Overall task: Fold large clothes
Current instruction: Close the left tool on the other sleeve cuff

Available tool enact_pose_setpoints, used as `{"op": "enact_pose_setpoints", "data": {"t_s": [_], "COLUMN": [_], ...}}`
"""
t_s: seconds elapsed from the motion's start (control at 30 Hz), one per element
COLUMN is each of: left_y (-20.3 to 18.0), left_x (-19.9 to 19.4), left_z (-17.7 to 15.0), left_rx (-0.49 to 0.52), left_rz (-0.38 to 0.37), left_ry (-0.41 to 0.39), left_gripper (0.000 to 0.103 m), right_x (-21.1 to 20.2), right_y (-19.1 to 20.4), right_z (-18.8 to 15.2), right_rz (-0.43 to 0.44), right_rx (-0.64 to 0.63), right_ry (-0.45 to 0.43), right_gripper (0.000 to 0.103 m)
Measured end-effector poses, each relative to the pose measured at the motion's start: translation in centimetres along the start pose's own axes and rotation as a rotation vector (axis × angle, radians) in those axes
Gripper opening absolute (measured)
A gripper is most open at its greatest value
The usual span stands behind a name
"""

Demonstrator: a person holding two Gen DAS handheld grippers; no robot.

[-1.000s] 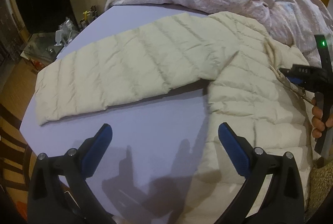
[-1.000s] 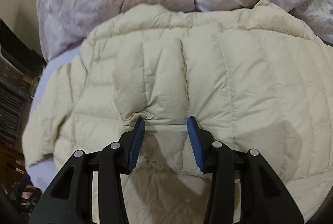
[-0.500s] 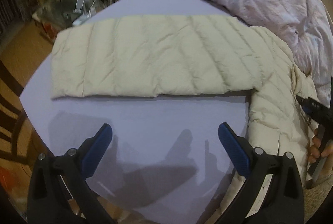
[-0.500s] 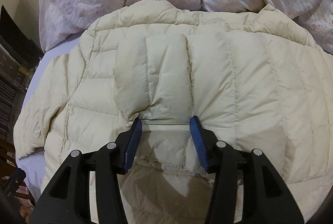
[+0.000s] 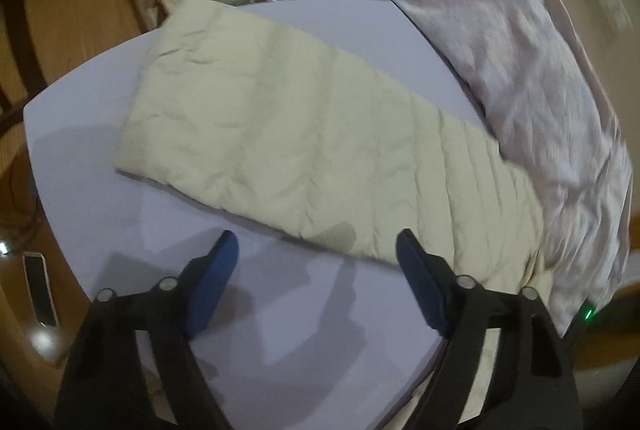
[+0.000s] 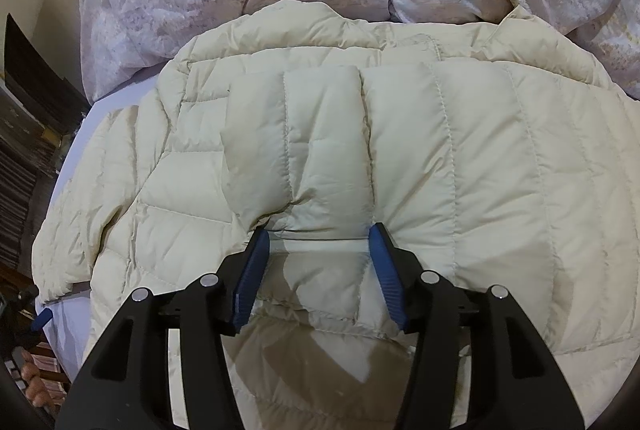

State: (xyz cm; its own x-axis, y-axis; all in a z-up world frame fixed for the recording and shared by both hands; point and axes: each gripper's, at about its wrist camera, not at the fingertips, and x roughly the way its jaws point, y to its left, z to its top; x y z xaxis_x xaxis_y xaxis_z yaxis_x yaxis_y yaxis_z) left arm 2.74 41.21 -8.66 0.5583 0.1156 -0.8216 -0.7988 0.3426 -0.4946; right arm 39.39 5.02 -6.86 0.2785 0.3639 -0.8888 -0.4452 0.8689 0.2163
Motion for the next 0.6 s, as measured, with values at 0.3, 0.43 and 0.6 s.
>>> {"op": "enact_pose_setpoints", "data": {"t_s": [0.3, 0.43, 0.6], "left_y": [2.3, 3.5, 5.0], "left_x": [-0.2, -0.3, -0.1], "left_z": [2.1, 2.7, 3.6], "left_rx": [-0.182, -0.258, -0.331], "left_rz": [-0.034, -0.046, -0.052], "left_ry": [-0.047, -0.064, -0.076], "left_gripper": [0.055, 0.039, 0.024], "right_x": [-0.1, -0.1, 0.0], "right_y": [-0.1, 0.0, 0.2], "right_z": [-0.1, -0.1, -0.1], "right_rz": [0.013, 0.014, 0.015], "right_rx": [-0.003, -0.011, -0.025], "right_ry": [-0.008, -0.013, -0.018], "right_gripper": [0.056, 0.057, 0.057]}}
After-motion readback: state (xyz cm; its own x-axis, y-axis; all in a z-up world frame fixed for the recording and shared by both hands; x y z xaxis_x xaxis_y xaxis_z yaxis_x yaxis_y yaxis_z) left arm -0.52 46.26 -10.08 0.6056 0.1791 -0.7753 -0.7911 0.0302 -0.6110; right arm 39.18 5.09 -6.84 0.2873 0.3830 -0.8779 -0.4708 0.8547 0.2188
